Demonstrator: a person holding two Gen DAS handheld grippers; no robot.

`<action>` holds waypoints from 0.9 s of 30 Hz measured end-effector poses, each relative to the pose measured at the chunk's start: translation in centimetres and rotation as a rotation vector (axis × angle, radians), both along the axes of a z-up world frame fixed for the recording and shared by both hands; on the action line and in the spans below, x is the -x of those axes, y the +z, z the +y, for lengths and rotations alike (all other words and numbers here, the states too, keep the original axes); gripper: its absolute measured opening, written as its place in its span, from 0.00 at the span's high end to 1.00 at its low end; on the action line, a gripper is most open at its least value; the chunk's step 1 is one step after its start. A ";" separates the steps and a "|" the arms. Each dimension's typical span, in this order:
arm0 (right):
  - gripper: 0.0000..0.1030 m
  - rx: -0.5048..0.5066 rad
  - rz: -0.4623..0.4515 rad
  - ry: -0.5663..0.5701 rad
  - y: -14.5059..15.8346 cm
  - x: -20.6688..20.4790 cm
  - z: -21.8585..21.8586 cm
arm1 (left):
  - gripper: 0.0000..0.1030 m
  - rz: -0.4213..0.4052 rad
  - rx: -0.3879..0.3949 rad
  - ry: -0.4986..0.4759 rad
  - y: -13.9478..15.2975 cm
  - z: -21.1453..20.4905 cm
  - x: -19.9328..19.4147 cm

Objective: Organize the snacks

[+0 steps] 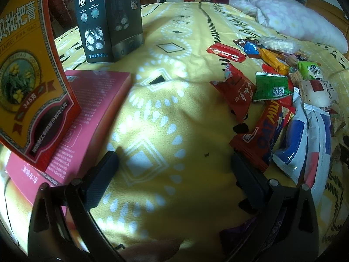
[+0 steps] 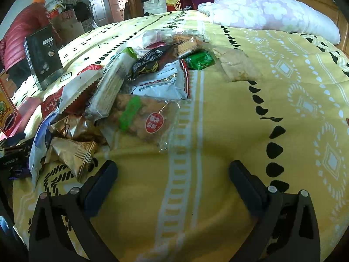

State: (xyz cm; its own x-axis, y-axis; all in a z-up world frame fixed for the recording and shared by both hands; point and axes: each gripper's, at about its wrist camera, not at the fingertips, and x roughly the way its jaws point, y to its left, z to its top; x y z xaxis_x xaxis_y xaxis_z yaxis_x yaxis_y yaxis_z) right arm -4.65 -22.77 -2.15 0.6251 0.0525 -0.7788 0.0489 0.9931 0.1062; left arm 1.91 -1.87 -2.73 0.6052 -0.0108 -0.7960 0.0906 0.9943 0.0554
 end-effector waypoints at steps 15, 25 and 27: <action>0.00 -0.001 0.000 0.001 0.0 -0.2 0.1 | 0.00 0.001 -0.001 0.000 0.0 0.0 0.0; 0.00 -0.002 0.000 0.001 0.0 -0.1 0.0 | 0.00 0.001 -0.001 0.000 0.0 0.0 0.0; 0.00 -0.002 0.000 0.001 0.0 -0.2 0.1 | 0.00 0.000 -0.001 0.000 0.0 0.0 0.0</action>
State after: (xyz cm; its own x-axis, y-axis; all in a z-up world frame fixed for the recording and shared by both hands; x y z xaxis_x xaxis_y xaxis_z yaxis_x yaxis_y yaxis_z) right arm -4.47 -22.68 -2.17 0.6248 0.0545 -0.7788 0.0483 0.9930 0.1082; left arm 1.88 -1.86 -2.70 0.6055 -0.0104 -0.7958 0.0908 0.9943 0.0561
